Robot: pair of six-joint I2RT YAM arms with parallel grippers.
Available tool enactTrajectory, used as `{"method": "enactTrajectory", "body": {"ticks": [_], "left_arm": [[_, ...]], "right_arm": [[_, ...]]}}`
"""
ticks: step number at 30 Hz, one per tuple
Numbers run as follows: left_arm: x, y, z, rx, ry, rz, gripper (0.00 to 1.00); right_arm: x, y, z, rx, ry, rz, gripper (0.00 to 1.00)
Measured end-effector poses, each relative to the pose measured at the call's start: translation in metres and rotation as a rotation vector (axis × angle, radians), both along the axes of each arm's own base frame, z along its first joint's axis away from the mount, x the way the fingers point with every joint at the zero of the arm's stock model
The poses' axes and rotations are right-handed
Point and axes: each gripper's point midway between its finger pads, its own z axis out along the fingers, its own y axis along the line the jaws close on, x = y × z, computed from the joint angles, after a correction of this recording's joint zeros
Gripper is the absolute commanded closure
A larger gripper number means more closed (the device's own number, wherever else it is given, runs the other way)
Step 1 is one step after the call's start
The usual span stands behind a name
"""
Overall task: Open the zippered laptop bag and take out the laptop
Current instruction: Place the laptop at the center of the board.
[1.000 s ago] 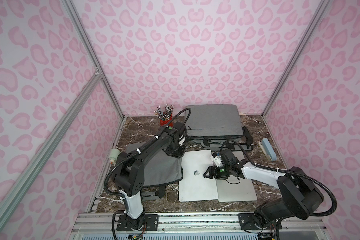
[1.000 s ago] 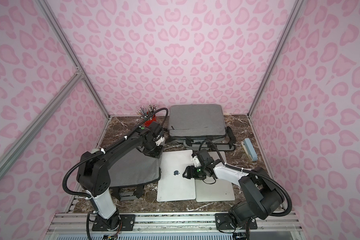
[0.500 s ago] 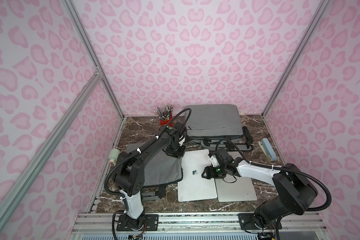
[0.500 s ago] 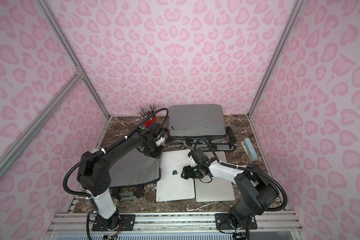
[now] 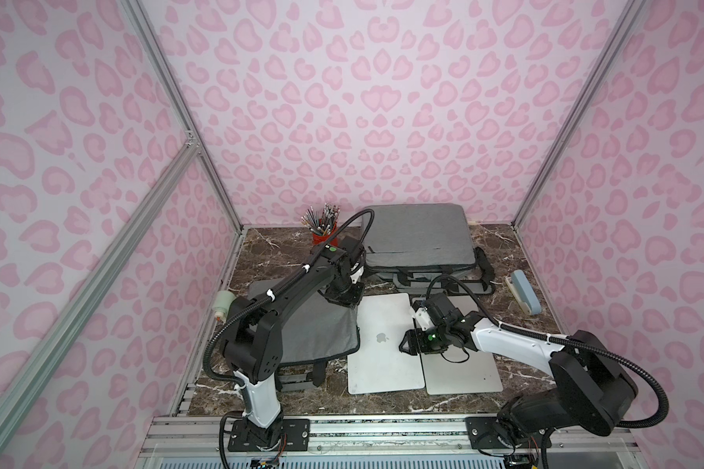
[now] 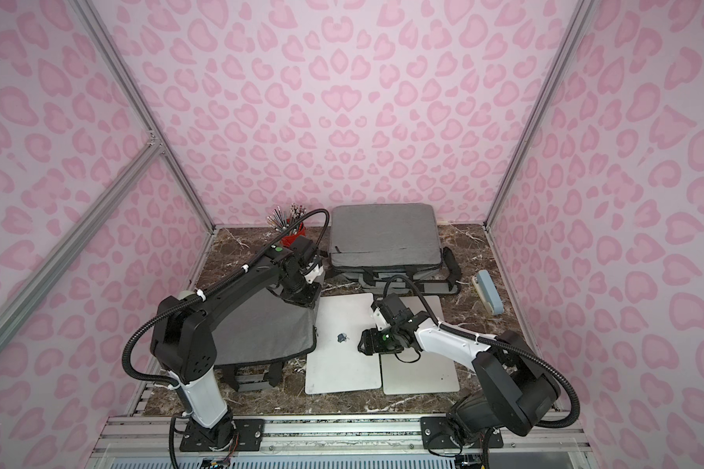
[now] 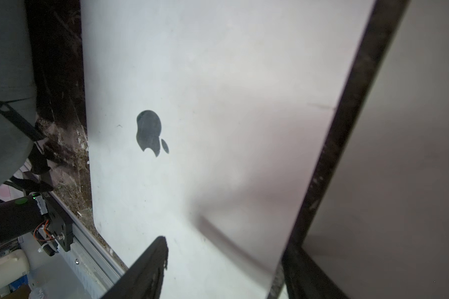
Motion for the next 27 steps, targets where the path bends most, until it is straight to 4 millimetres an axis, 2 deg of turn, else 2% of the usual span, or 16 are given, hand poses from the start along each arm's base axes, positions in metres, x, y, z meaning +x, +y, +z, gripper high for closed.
{"method": "enactTrajectory", "body": {"ticks": [10, 19, 23, 27], "left_arm": [[0.002, -0.005, 0.000, -0.016, 0.009, -0.006, 0.98], [0.009, -0.009, -0.001, -0.017, 0.008, -0.010, 0.98], [0.011, -0.012, 0.001, -0.027, 0.005, -0.010, 0.98], [0.014, -0.019, 0.006, -0.058, 0.004, -0.008, 0.98]], "right_arm": [[-0.014, 0.001, -0.001, 0.016, 0.029, 0.032, 0.29], [-0.021, -0.010, 0.009, -0.002, 0.029, 0.021, 0.29], [0.005, -0.008, 0.043, 0.062, -0.078, -0.027, 0.28], [0.029, 0.009, 0.084, 0.206, -0.205, -0.055, 0.26]]}}
